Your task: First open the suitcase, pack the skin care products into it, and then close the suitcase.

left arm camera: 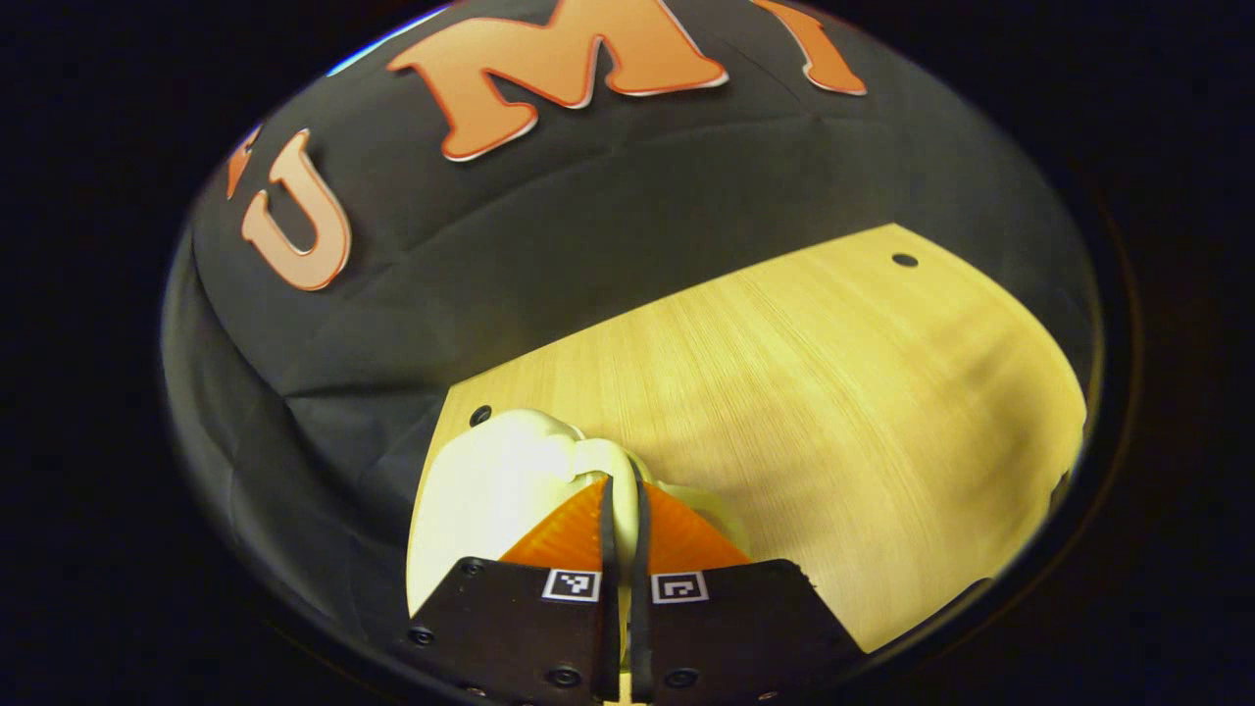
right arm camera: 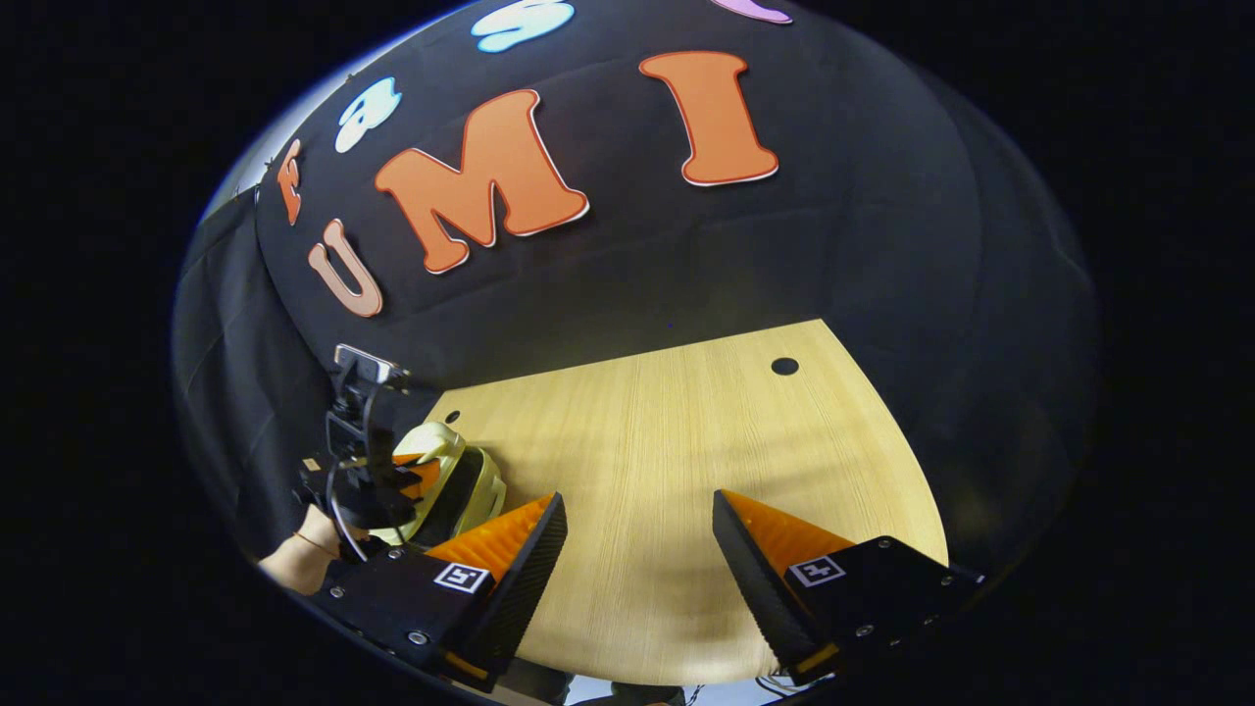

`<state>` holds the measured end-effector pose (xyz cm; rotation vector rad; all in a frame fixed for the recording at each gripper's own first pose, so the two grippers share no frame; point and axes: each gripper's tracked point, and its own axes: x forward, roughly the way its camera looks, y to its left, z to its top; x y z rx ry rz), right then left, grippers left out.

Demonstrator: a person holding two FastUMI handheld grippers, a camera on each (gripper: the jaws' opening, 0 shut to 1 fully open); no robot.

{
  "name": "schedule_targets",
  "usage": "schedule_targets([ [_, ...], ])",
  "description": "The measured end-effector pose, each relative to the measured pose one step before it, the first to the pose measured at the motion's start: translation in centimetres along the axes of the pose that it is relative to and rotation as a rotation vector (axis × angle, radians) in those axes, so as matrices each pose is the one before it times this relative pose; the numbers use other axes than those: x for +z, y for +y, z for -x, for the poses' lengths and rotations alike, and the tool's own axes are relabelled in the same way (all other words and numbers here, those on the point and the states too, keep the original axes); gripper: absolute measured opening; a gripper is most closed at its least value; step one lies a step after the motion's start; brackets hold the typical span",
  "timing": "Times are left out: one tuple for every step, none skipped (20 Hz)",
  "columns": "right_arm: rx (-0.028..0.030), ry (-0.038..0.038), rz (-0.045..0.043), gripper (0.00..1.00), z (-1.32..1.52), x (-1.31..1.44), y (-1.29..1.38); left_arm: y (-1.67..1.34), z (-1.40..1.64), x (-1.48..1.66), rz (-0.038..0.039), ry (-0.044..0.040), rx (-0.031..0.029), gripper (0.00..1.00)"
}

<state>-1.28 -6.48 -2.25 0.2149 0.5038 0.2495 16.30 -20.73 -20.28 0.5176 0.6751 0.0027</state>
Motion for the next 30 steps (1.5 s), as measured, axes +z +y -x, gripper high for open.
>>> schedule_targets([
  [-0.0043,0.00843,0.00221,0.96,0.029,-0.365,-0.092,-1.727,-0.378,-0.742,-0.01678,0.01242,0.0015,0.05],
  [-0.00643,0.00439,0.00654,0.96,0.105,-0.312,-0.114,-0.54,-0.658,-0.642,-0.00594,0.01286,0.00193,0.05],
  [-0.0062,0.00322,0.00904,0.95,-0.049,-0.243,-0.05,-0.257,-0.725,-0.821,0.00191,0.00765,0.00231,0.05],
  [-0.00649,-0.00088,0.00919,0.95,0.028,-0.223,0.018,-0.369,-0.8,-0.428,0.00916,0.00782,0.00139,0.05],
  [-0.00499,-0.00264,0.00713,0.95,-0.088,-0.16,0.066,-0.1,-0.312,-0.282,0.01703,0.00065,0.00411,0.05],
  [-0.00629,-0.00543,0.00751,0.95,-0.214,-0.075,0.119,-0.154,-0.245,0.017,0.02088,-0.01065,0.00566,0.05],
  [-0.0079,-0.00387,0.0106,0.95,-0.335,-0.139,0.182,-0.444,0.172,0.148,0.02251,-0.01447,-0.00531,0.05],
  [-0.00449,-0.00314,0.01427,0.95,-0.407,-0.074,0.252,-0.109,0.117,-0.153,0.03054,0.00034,-0.00852,0.06],
  [-0.00483,-0.00502,0.01761,0.95,-0.435,-0.141,0.293,-0.533,0.047,-0.263,0.04643,0.00259,-0.03871,0.11],
  [-0.00585,-0.00738,0.01708,0.95,-0.49,0.047,0.251,-0.554,0.093,-0.04,0.05508,0.00211,-0.03724,0.15],
  [-0.00381,-0.01243,0.01409,0.95,-0.415,0.232,0.396,0.14,0.577,0.983,0.03987,-0.02631,-0.01687,0.36],
  [-0.00635,-0.01231,0.00485,0.95,-0.453,0.336,0.404,0.315,0.84,1.253,0.02129,-0.04199,-0.00459,0.57],
  [-0.00484,-0.01207,-0.00184,0.95,-0.43,0.277,0.393,0.243,0.814,1.456,0.00827,-0.04294,0.00408,0.79],
  [-0.00168,-0.01285,-0.00491,0.95,-0.371,0.469,0.468,0.414,0.919,1.789,0.00779,-0.05565,0.00471,1.0],
  [-0.00204,-0.01561,-0.00389,0.95,-0.109,0.454,0.624,0.448,0.996,1.872,0.01726,-0.05546,-0.00616,0.99],
  [-0.00725,-0.01953,0.00278,0.95,-0.145,0.491,0.503,0.57,1.357,2.106,0.02899,-0.0542,-0.01067,1.0],
  [-0.0171,-0.02324,0.00797,0.96,0.022,0.573,0.262,0.759,1.63,2.626,0.03458,-0.05194,-0.01748,0.96],
  [-0.01798,-0.0252,0.00862,0.96,0.339,0.75,0.234,0.505,1.137,2.106,0.02526,-0.03653,-0.01447,0.99],
  [-0.00434,-0.0304,0.00941,0.95,0.632,0.891,0.642,0.341,1.808,1.873,0.02249,-0.03482,-0.01292,0.99],
  [-0.00137,-0.03536,0.01153,0.96,0.56,1.106,0.667,0.29,1.466,1.929,0.02177,-0.0454,-0.00175,0.99],
  [-0.0069,-0.03299,0.01152,0.95,0.53,1.11,0.586,-0.11,1.978,1.617,0.01437,-0.04853,-0.00072,1.0],
  [-0.01073,-0.03109,0.0116,0.96,0.552,0.854,0.285,0.432,1.718,1.433,0.00479,-0.04363,0.00456,0.99],
  [-0.0093,-0.03097,0.01086,0.95,0.666,1.03,0.499,1.122,1.326,1.394,-0.00155,-0.03894,0.00501,0.99],
  [-0.0066,-0.03064,0.01033,0.95,0.542,1.047,0.533,0.951,1.337,1.465,-0.00255,-0.03672,0.00688,0.99],
  [-0.00692,-0.02846,0.00971,0.96,0.67,0.866,0.513,0.706,1.13,1.21,-0.00107,-0.02367,0.00277,0.99],
  [-0.00943,-0.02835,0.01053,0.95,0.549,0.771,0.447,0.438,0.839,0.704,0.0003,-0.01505,-0.00474,0.99],
  [-0.00795,-0.03059,0.01069,0.95,0.601,0.621,0.387,0.74,0.492,0.457,0.00504,-0.00912,-0.00038,0.99],
  [-0.00545,-0.0291,0.00735,0.95,0.478,0.565,0.494,0.661,0.364,0.14,0.00944,-0.0069,0.00255,0.99],
  [-0.00602,-0.02464,0.00471,0.95,0.524,0.254,0.35,0.986,0.289,-0.383,0.01258,-0.00807,0.01025,0.99],
  [-0.00047,-0.01667,0.00505,0.95,0.44,0.026,0.42,0.965,0.372,-0.07,0.01456,-0.01254,0.01123,0.99],
])
